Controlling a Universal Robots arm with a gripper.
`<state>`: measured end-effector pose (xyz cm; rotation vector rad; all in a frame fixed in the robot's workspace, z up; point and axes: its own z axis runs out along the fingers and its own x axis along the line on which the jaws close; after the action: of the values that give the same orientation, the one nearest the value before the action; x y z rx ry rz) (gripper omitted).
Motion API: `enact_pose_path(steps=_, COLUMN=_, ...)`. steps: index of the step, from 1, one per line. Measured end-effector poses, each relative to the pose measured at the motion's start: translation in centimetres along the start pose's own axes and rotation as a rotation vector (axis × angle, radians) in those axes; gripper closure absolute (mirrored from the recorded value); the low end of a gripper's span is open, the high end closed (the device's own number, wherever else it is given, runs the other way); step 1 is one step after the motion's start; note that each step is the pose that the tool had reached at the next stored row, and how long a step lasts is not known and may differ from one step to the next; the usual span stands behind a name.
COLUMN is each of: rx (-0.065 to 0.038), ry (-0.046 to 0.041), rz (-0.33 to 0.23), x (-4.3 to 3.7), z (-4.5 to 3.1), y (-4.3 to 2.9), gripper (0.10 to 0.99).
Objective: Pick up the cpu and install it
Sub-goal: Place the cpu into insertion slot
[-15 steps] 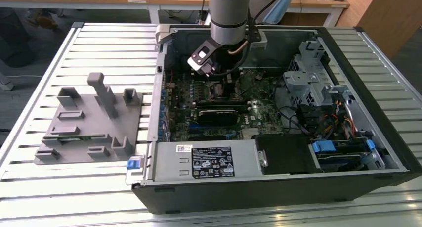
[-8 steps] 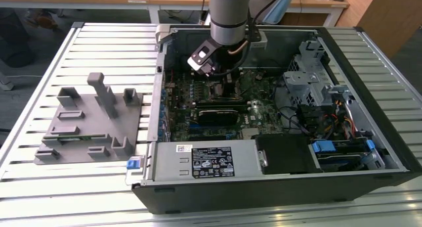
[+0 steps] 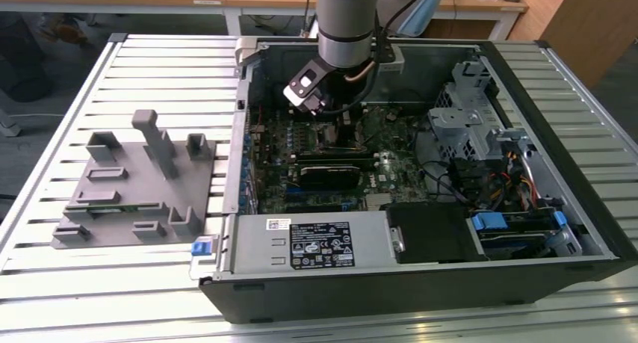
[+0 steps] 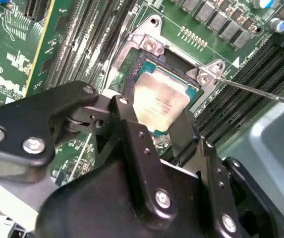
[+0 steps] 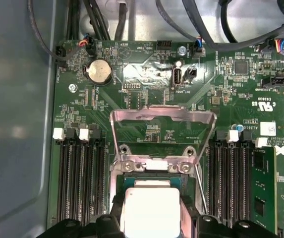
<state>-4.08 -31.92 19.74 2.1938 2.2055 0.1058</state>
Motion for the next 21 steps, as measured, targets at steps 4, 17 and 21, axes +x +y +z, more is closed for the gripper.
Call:
enact_pose_path(steps=4, rx=0.0, ry=-0.0004, rz=0.003, x=-0.11, z=-0.01, y=0.0, gripper=0.557)
enact_pose_path(steps=17, rx=0.0, ry=-0.0013, rz=0.012, x=-0.26, z=0.23, y=-0.02, gripper=0.557)
enact_pose_path(steps=21, rx=0.0, ry=-0.0011, rz=0.012, x=-0.26, z=0.25, y=-0.02, gripper=0.557)
